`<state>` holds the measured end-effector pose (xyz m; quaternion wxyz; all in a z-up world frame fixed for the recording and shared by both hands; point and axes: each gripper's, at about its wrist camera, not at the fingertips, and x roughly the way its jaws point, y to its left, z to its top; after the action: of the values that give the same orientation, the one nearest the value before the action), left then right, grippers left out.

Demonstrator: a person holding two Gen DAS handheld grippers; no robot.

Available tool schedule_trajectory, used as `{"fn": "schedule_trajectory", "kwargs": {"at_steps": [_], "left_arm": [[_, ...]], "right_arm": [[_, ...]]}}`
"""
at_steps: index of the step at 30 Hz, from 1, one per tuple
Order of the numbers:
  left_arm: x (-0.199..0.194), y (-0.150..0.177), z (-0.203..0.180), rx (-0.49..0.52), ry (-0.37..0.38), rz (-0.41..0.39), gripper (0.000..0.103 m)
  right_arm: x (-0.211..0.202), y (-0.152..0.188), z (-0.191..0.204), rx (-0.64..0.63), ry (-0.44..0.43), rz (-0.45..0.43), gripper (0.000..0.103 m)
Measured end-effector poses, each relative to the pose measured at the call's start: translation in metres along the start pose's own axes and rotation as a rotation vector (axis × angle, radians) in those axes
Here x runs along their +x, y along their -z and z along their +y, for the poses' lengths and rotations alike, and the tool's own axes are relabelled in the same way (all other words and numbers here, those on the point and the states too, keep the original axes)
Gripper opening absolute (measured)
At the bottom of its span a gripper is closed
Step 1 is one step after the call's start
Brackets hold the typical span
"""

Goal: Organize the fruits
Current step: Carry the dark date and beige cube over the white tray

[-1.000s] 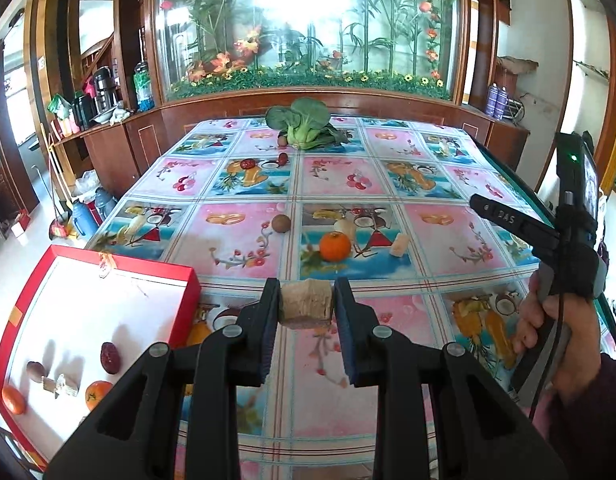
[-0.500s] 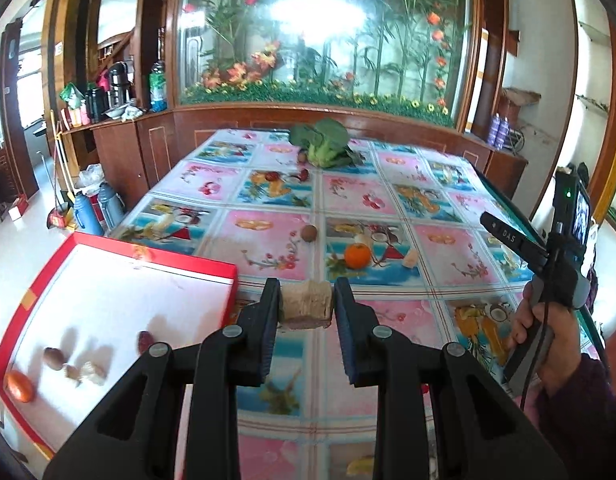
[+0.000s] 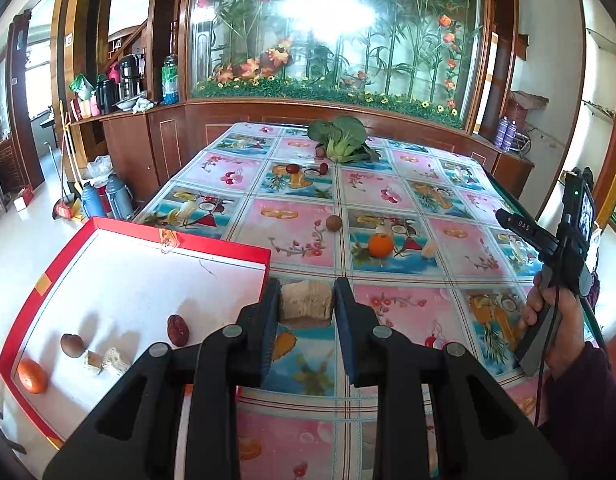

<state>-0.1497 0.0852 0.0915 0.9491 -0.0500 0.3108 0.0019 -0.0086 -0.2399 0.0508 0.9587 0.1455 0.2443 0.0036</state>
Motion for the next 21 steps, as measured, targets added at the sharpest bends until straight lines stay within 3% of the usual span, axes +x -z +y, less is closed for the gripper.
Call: {"fn": "schedule_trajectory", "kwargs": {"at_steps": [4,7,11,21], "left_arm": [[-0.002,0.0,0.005,0.0,0.002,-0.008,0.029],[-0.003,0.0,0.009,-0.007,0.009,-0.009,0.029],[-0.004,0.005,0.017,-0.015,0.017,-0.003,0.029],[-0.008,0.012,0.055,-0.081,-0.013,0.003,0.029]], "right_arm": [[-0.009,0.004,0.009,-0.029,0.014,-0.017,0.022],[-0.019,0.006,0.021,-0.022,-0.027,-0.028,0.022],[-0.037,0.015,0.059,-0.037,-0.162,-0.036,0.022],[-0.051,0.064,0.177,-0.102,-0.505,0.114,0.022]]}}
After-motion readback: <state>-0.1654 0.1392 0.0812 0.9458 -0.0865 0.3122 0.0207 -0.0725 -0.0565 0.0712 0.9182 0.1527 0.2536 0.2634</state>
